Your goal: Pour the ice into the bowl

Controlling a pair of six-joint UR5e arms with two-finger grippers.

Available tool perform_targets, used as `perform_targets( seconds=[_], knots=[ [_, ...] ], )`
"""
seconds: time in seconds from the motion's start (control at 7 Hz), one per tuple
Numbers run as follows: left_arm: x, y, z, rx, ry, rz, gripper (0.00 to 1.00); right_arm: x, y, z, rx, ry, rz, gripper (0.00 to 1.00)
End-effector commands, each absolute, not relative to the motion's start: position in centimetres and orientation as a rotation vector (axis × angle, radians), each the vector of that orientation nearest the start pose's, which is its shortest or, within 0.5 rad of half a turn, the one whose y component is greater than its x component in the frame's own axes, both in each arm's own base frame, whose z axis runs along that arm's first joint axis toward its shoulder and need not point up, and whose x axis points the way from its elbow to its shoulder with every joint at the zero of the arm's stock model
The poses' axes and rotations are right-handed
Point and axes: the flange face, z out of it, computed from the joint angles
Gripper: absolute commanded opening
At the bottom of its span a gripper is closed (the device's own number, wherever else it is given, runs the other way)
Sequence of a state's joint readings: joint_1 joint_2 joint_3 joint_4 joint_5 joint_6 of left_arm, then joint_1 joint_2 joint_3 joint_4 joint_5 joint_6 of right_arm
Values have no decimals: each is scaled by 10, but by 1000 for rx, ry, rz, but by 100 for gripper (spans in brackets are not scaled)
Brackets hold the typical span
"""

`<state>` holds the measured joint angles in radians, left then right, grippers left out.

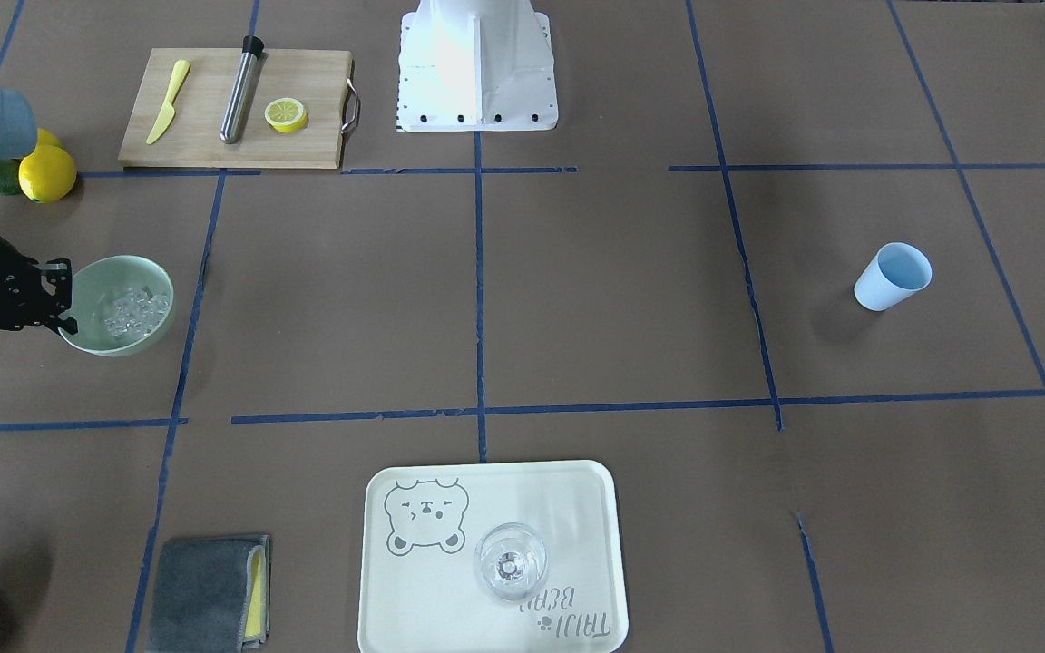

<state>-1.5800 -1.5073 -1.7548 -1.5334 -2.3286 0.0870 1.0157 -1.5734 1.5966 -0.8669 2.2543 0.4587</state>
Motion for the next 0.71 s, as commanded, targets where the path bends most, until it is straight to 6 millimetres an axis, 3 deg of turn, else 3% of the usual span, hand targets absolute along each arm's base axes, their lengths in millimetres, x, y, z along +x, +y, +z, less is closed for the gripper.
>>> perform_targets(
  seconds=[0.0, 0.14, 0.29, 0.57],
  knots=[
    [-69, -467, 603, 116, 753, 105, 100, -210, -470, 595, 285, -928, -345, 31],
    [-69, -467, 603, 117, 753, 106, 100, -210, -471, 597, 284, -927, -347, 70],
    [-69, -467, 602, 118, 753, 106, 100, -196, -480, 589, 309, -931, -323, 100],
    [-69, -467, 605, 111, 755, 103, 100, -119, -504, 599, 318, -880, -203, 100]
  ],
)
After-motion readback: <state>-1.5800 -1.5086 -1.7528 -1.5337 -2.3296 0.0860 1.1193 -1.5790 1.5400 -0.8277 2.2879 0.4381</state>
